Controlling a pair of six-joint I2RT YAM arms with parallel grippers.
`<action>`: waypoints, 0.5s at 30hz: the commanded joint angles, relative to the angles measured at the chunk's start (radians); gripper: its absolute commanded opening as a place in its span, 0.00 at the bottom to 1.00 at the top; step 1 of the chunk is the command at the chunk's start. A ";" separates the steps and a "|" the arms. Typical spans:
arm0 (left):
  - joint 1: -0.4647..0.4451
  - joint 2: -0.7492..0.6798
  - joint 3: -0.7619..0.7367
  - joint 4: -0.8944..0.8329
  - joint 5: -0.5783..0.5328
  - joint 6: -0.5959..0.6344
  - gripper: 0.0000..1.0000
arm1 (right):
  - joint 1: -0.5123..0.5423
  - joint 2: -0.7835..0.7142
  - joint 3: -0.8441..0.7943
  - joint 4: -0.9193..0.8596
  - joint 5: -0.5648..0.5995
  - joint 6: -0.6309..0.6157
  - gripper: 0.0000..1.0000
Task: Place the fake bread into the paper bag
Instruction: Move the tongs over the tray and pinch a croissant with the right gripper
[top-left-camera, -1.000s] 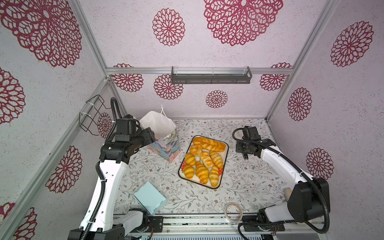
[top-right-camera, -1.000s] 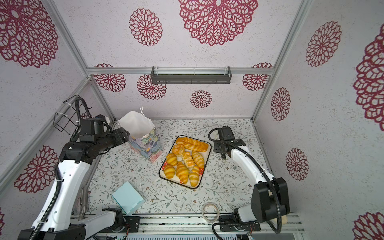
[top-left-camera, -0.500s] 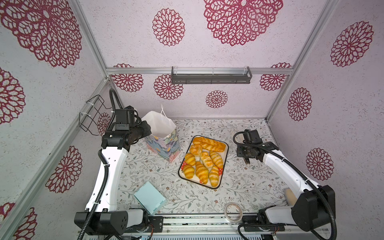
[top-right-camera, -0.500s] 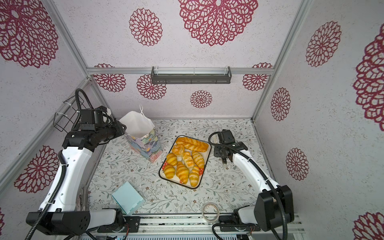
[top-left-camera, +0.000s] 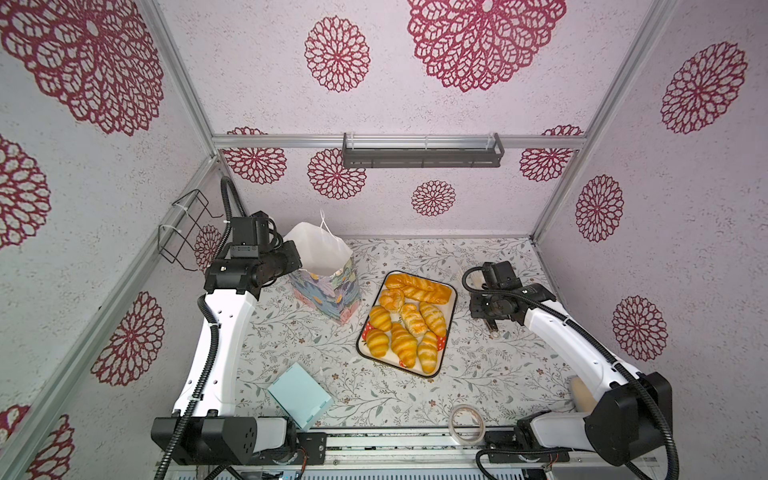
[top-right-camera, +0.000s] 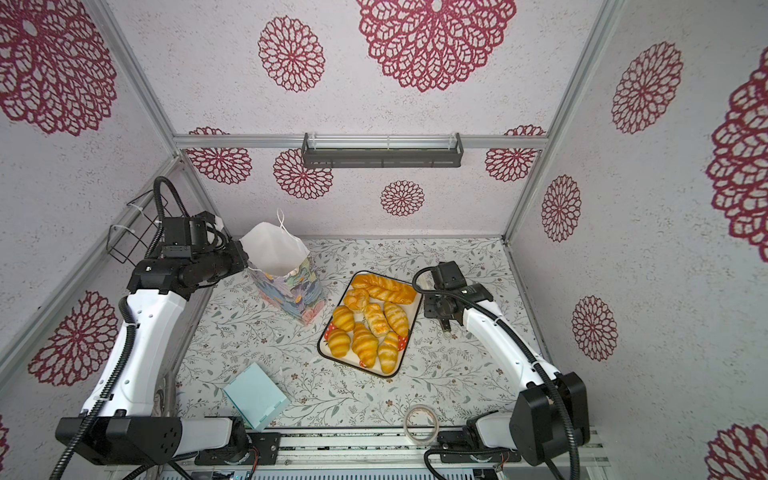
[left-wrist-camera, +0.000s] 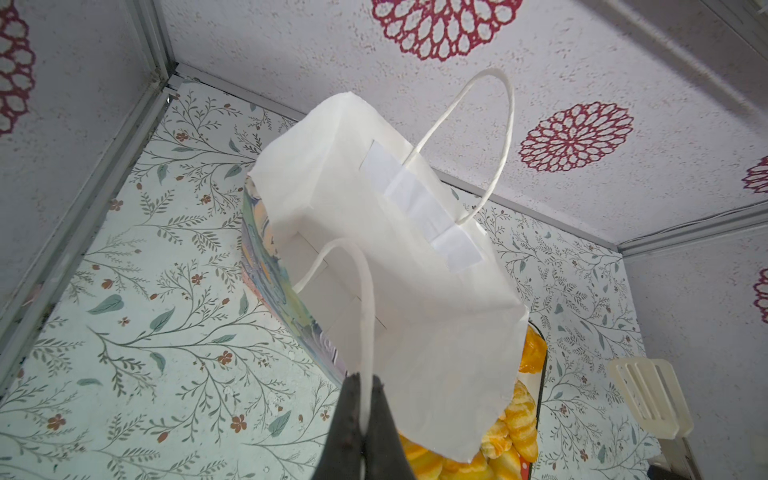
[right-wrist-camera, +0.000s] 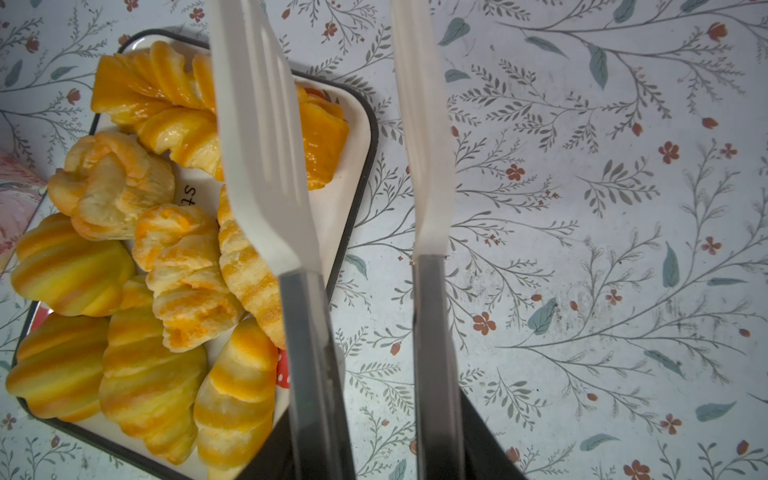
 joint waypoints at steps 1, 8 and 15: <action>0.012 -0.028 0.006 -0.014 -0.043 0.020 0.00 | 0.009 -0.033 0.048 -0.001 -0.038 0.005 0.44; 0.030 -0.048 -0.013 -0.028 -0.109 0.036 0.00 | 0.032 0.000 0.047 0.018 -0.104 0.013 0.44; 0.044 -0.061 -0.028 -0.028 -0.140 0.044 0.00 | 0.082 0.027 0.059 -0.008 -0.116 0.008 0.44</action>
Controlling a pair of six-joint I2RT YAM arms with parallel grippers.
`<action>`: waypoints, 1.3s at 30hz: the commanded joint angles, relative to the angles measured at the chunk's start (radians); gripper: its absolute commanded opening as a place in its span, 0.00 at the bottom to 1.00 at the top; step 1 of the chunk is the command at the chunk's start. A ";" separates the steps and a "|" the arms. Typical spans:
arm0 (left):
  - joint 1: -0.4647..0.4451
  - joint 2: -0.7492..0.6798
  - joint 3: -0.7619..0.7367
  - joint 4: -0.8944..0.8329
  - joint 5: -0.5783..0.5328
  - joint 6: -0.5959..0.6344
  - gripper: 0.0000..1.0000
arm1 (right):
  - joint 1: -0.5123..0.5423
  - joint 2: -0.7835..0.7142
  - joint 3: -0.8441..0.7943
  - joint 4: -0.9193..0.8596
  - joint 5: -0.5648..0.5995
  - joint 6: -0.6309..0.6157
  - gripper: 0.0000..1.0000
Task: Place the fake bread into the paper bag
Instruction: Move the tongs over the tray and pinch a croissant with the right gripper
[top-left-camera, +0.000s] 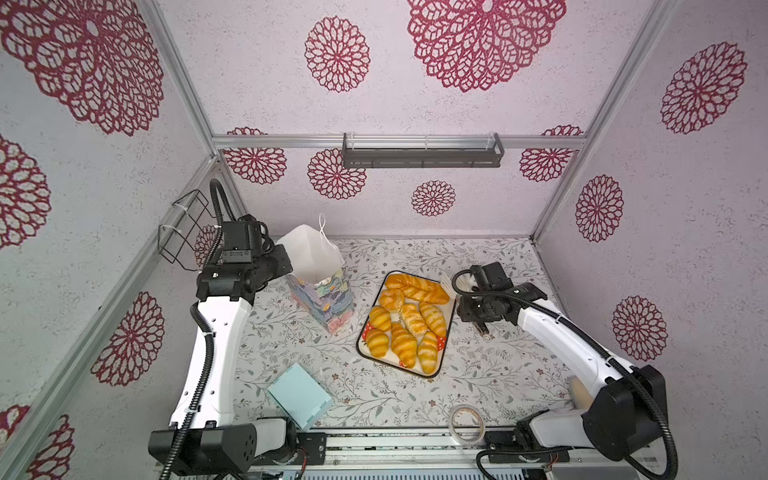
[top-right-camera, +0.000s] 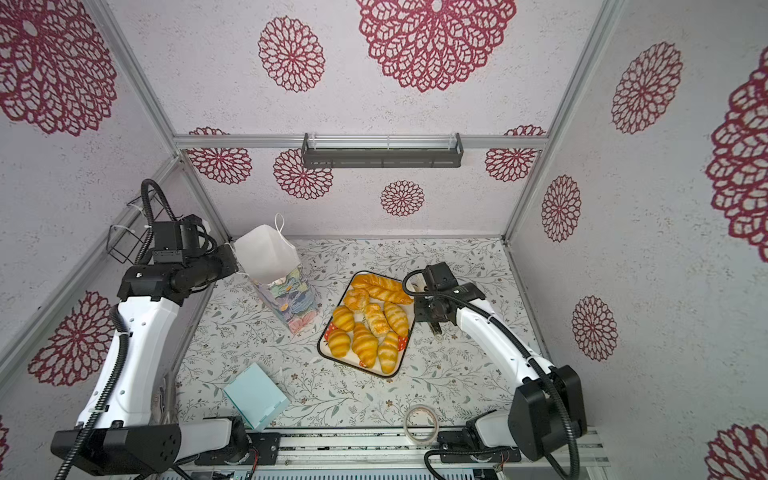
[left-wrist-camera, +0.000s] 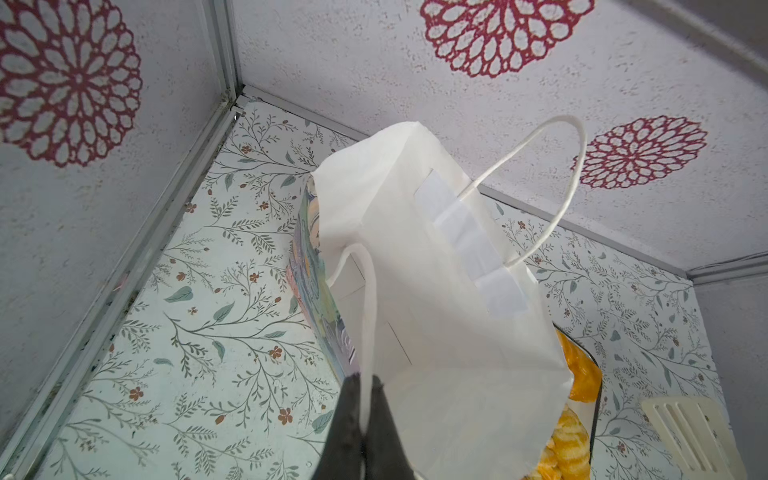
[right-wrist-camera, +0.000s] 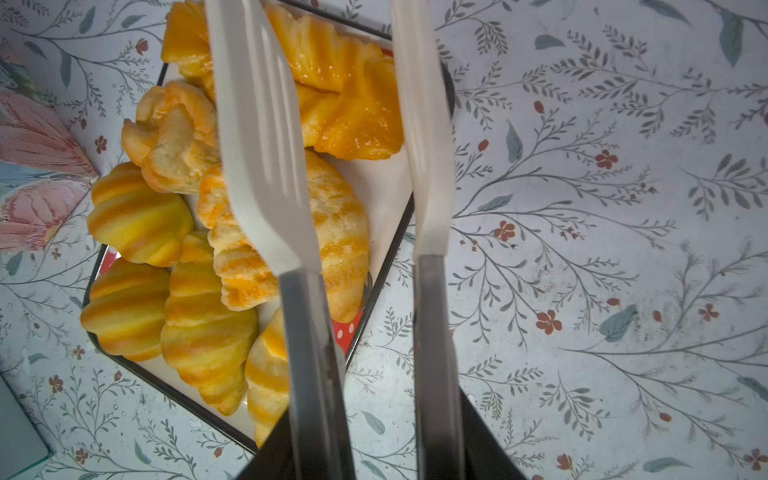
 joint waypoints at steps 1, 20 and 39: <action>0.009 -0.018 -0.012 -0.001 -0.027 0.013 0.00 | 0.025 -0.007 0.040 -0.011 -0.016 0.006 0.44; 0.009 -0.030 -0.023 0.007 -0.021 0.022 0.00 | 0.105 -0.069 -0.090 -0.108 -0.067 0.029 0.49; 0.011 -0.042 -0.027 0.011 -0.022 0.027 0.00 | 0.108 0.026 -0.102 -0.031 -0.067 0.008 0.58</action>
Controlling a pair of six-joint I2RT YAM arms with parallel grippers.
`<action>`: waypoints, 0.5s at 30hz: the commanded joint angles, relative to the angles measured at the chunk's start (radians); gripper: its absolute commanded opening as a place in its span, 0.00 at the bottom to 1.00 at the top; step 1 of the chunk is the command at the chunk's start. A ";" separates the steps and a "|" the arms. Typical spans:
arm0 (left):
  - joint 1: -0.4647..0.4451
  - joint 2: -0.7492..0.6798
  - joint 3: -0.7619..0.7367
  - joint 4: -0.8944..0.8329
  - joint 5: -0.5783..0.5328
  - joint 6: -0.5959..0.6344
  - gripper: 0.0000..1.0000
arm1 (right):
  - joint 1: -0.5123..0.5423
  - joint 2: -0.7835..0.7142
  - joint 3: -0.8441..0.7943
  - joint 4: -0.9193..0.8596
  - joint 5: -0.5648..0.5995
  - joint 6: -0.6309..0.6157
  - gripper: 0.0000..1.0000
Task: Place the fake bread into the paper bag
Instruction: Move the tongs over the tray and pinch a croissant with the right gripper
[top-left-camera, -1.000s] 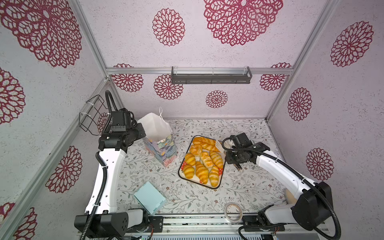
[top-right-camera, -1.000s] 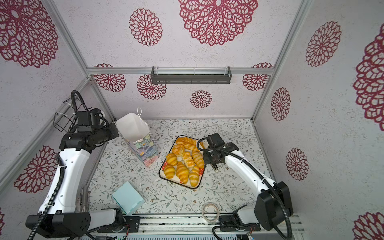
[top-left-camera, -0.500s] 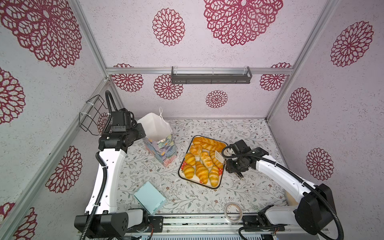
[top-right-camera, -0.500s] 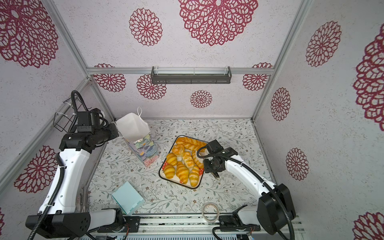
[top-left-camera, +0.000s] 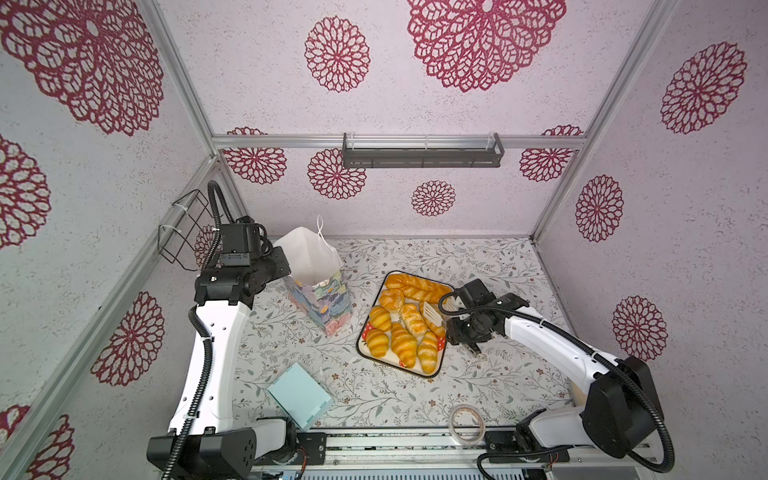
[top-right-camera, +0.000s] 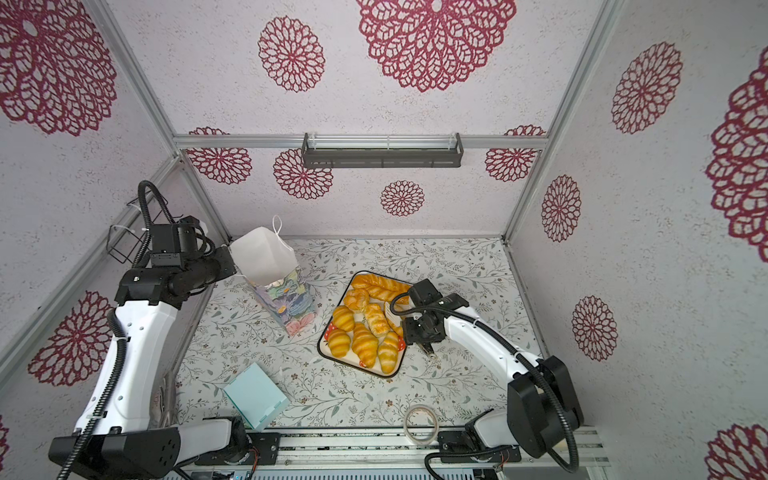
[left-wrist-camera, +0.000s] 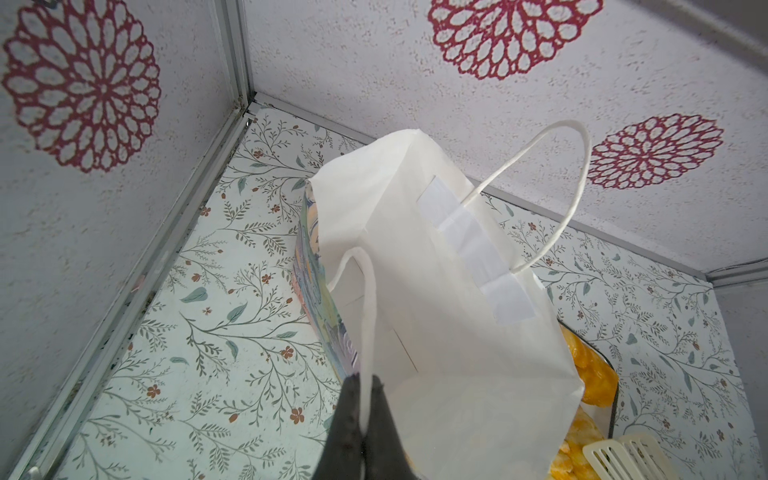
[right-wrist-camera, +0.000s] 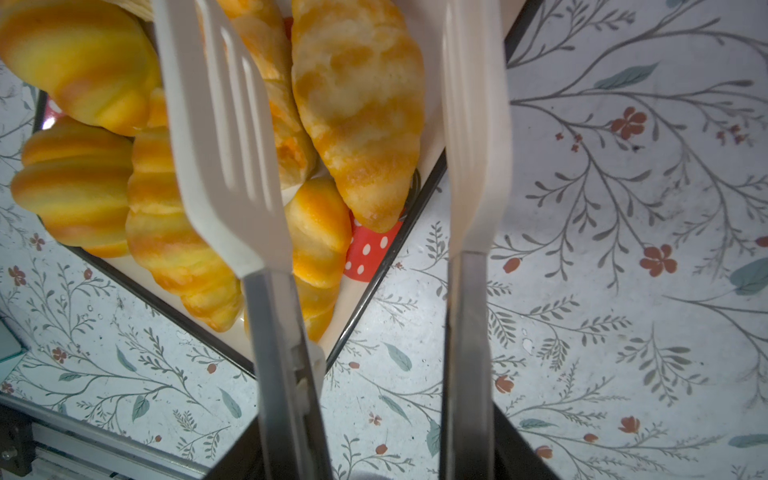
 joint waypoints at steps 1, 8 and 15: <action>0.009 -0.020 -0.010 0.010 -0.003 0.011 0.00 | 0.006 0.006 0.003 0.020 0.008 -0.002 0.58; 0.009 -0.018 -0.009 0.010 0.000 0.010 0.00 | 0.004 0.028 -0.019 0.049 0.004 0.002 0.58; 0.009 -0.019 -0.010 0.009 -0.004 0.011 0.00 | 0.002 0.057 -0.033 0.072 -0.001 0.000 0.58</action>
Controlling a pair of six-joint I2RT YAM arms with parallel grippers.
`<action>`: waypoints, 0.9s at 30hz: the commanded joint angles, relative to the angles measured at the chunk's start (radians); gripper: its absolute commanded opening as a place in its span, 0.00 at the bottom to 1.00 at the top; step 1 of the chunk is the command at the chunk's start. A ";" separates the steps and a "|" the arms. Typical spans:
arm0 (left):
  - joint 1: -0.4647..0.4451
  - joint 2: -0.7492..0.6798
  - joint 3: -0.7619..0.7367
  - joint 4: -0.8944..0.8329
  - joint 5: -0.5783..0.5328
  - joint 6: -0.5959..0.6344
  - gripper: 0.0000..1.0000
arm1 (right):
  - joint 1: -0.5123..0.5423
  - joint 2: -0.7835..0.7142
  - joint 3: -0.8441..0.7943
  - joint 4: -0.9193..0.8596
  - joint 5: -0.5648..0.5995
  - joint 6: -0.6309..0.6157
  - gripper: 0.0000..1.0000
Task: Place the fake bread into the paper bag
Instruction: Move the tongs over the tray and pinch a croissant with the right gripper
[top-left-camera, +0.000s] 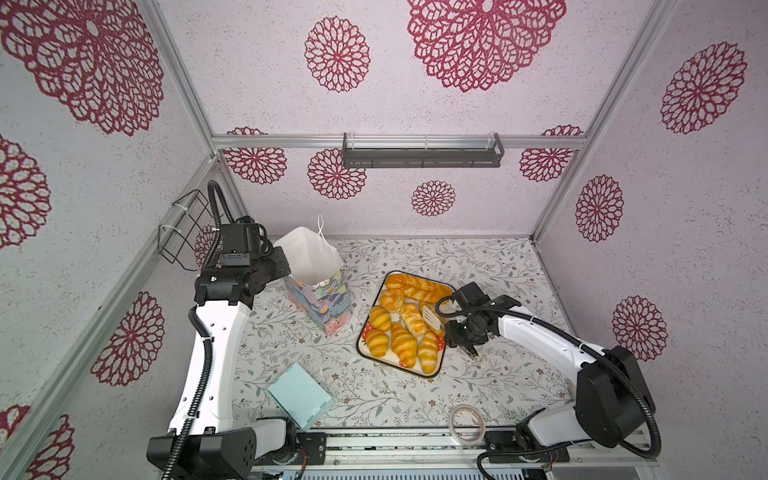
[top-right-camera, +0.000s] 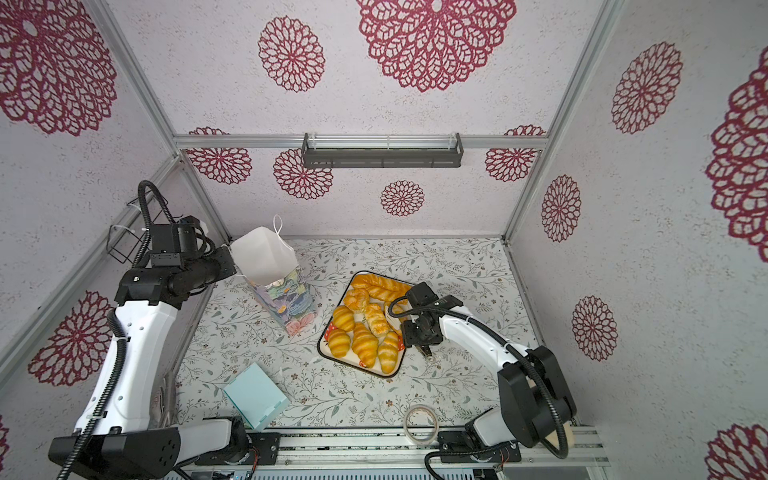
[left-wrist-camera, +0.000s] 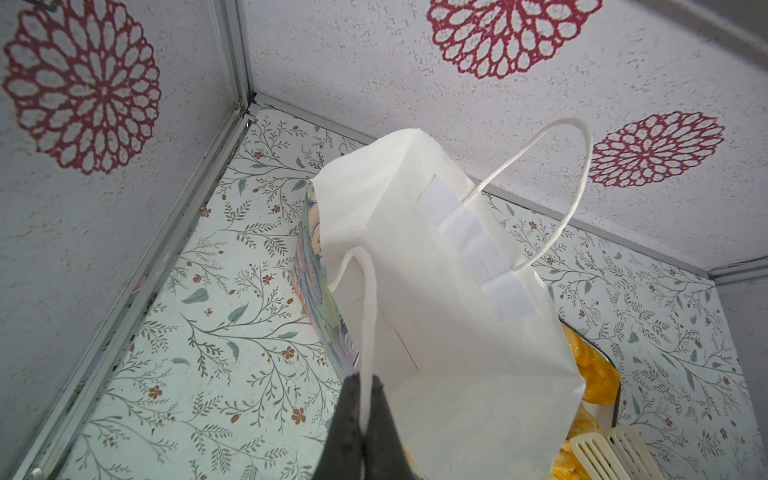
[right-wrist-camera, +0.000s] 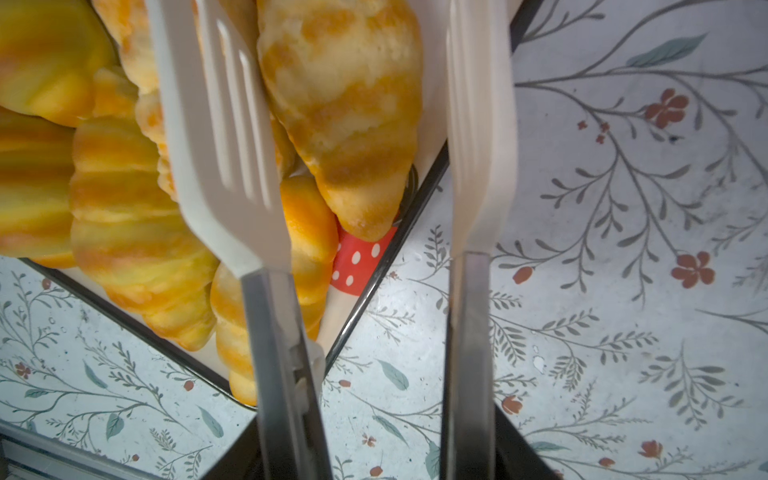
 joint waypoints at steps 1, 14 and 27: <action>0.009 -0.019 -0.010 0.010 -0.003 0.005 0.00 | 0.003 0.005 0.003 0.023 -0.003 0.000 0.58; 0.012 -0.016 -0.007 0.008 -0.007 0.005 0.00 | 0.001 -0.025 0.018 0.004 0.017 -0.005 0.48; 0.013 -0.002 -0.004 -0.004 -0.021 0.009 0.00 | 0.002 -0.088 0.080 -0.061 0.047 -0.005 0.38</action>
